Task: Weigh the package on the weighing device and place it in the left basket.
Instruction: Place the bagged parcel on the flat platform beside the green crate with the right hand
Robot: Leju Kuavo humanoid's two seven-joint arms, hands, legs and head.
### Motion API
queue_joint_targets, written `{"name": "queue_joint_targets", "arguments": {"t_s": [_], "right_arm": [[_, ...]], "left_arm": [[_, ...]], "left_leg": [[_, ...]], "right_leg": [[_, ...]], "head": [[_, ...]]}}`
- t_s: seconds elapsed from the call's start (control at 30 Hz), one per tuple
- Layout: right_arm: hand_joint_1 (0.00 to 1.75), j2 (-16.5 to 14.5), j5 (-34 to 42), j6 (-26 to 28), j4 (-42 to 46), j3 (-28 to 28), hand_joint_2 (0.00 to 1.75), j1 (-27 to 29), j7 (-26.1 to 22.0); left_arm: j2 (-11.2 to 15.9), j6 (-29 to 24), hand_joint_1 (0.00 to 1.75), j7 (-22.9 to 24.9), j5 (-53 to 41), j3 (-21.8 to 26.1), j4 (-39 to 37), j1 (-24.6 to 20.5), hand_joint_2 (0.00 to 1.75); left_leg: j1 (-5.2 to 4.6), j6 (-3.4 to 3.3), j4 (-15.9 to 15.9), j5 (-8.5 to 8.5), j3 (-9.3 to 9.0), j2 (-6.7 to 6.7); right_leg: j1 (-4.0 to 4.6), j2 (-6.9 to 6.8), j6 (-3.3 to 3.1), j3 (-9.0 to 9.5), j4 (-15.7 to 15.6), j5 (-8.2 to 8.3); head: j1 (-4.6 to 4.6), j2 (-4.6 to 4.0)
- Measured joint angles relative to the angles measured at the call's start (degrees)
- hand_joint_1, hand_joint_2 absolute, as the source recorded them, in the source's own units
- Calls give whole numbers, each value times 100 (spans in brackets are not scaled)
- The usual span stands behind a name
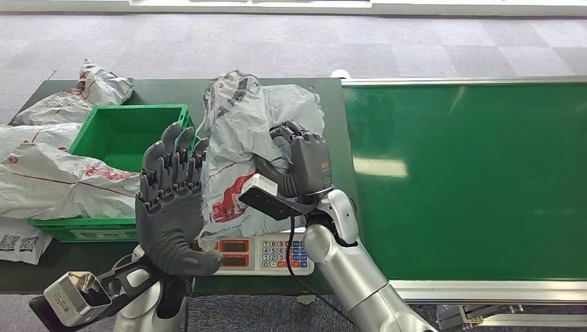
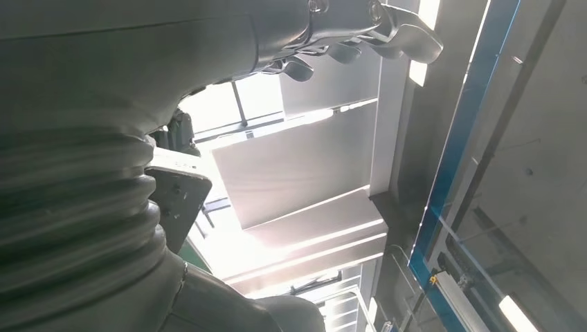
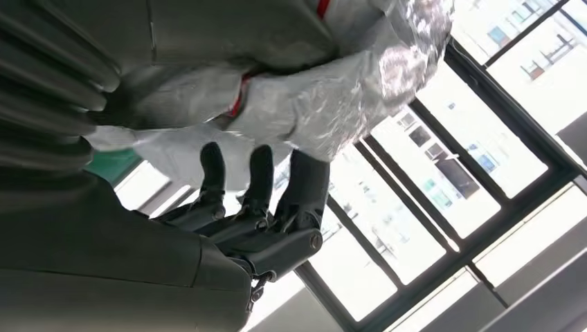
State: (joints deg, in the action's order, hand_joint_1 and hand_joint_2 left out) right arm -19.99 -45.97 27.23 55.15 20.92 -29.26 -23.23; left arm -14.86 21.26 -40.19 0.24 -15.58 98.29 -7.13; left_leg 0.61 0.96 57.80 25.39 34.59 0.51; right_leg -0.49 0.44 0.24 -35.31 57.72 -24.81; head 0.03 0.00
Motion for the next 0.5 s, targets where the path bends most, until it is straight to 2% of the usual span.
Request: {"name": "queue_joint_targets", "arguments": {"t_s": [0.3, 0.5], "right_arm": [[0, 95, 243, -418, -186, -14, 0, -82, 90], [0, 186, 429, -974, -384, -109, 0, -150, 389]], "left_arm": [[13, 20, 0, 0, -35, 0, 0, 0, 175], [23, 25, 0, 0, -128, 0, 0, 13, 175]], "left_leg": [[0, 0, 0, 0, 1, 0], [-1, 0, 0, 0, 1, 0]], "right_leg": [[0, 0, 0, -2, 0, 0], [-1, 0, 0, -2, 0, 0]], "head": [[1, 0], [0, 0]]}}
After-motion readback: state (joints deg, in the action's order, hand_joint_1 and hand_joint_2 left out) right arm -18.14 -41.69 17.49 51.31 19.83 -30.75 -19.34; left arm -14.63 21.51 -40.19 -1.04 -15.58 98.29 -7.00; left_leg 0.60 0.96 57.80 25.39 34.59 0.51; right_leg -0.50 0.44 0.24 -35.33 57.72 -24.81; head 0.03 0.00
